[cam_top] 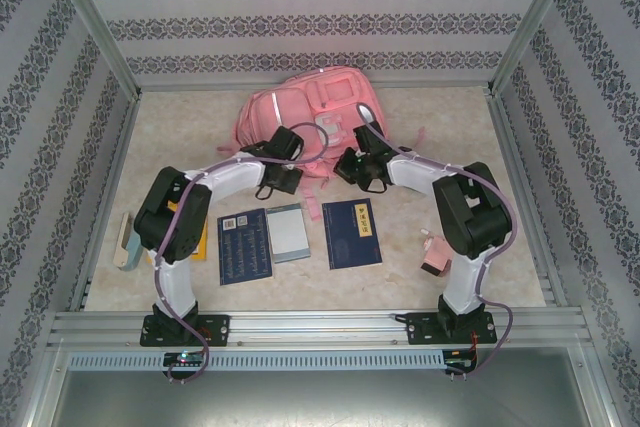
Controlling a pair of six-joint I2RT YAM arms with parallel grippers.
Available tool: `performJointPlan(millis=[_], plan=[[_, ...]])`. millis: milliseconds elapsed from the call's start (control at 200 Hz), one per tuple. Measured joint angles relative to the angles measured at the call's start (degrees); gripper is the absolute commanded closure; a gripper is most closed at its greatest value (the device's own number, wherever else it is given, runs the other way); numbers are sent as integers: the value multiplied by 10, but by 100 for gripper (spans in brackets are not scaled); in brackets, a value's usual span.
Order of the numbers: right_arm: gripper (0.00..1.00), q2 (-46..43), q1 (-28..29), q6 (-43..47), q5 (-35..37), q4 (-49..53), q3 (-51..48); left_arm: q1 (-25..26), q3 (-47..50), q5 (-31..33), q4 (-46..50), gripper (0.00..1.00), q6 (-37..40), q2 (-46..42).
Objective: Pack the student bag
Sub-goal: Unzip the student bag at the top-center of the table.
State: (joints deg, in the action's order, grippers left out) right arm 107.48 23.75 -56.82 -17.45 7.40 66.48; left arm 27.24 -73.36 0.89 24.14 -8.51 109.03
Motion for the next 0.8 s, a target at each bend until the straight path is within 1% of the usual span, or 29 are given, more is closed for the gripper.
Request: performJointPlan(millis=[245, 370, 465, 580, 684, 729, 799], plan=[[100, -17, -15, 11, -8, 9, -3, -66, -2, 42, 28, 100, -14, -5], [100, -18, -23, 20, -17, 11, -3, -92, -14, 43, 42, 100, -19, -5], [100, -18, -34, 31, -22, 21, -1, -100, -14, 27, 47, 100, -19, -8], [100, -17, -54, 50, -26, 48, 16, -100, -5, -16, 50, 100, -19, -30], [100, -7, -76, 73, -27, 85, 50, -92, 9, -58, 50, 100, -19, -61], [86, 1, -85, 81, -26, 100, 65, -84, 12, -73, 50, 100, -19, -69], [74, 9, -100, 95, -22, 120, 84, -67, 12, -92, 50, 100, -21, -76]])
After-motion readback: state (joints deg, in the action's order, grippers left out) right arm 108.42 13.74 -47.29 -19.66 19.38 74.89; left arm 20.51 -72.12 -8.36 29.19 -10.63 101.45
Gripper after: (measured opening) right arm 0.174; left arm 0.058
